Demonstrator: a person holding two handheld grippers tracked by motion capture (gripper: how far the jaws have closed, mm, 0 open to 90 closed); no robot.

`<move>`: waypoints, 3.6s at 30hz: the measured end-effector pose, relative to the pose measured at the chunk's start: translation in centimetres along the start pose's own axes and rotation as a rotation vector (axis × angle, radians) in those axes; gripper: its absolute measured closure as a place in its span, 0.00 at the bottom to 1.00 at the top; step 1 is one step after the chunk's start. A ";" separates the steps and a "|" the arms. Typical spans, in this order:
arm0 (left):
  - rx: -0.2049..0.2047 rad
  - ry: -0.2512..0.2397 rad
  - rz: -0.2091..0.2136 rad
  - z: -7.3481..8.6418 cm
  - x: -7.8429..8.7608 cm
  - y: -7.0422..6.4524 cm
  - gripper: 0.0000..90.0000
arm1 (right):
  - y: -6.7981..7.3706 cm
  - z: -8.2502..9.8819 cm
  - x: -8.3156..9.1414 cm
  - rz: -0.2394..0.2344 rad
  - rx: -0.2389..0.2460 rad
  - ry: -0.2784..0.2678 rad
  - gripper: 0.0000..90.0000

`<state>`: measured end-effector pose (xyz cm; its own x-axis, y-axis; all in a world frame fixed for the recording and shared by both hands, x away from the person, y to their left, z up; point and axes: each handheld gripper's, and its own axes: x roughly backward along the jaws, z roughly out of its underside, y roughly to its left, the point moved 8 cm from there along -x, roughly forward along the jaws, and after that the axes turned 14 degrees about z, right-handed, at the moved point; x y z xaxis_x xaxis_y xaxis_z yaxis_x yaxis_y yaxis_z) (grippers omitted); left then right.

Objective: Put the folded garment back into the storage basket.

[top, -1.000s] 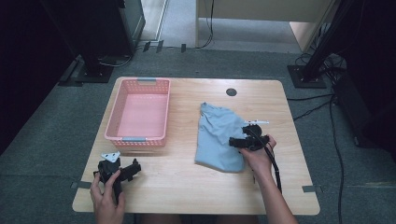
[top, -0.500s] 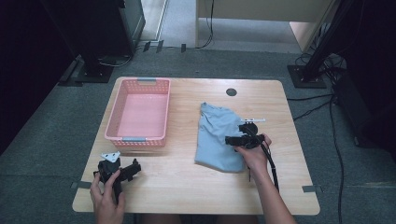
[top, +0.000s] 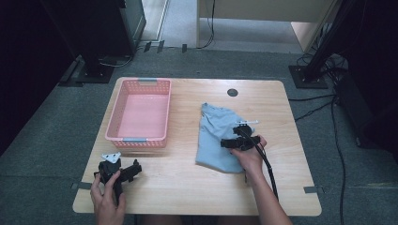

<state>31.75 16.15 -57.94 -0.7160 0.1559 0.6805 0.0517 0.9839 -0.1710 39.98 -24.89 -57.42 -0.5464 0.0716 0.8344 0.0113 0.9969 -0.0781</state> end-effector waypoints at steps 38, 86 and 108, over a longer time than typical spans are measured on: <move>-0.001 0.001 0.000 0.0 0.0 0.0 0.00 | 2.2 0.3 1.5 -0.169 0.019 -0.312 0.80; -0.003 0.000 0.003 -0.1 -0.1 0.0 0.00 | 8.3 -11.8 12.4 -0.309 0.016 -0.484 0.80; -0.005 0.002 0.003 0.0 0.0 0.0 0.00 | 14.0 -15.0 14.3 -0.359 0.069 -0.507 0.80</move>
<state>31.82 16.11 -57.94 -0.7145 0.1587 0.6814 0.0569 0.9839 -0.1695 44.90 -9.37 -38.37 -0.8357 -0.3094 0.4538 -0.2922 0.9500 0.1097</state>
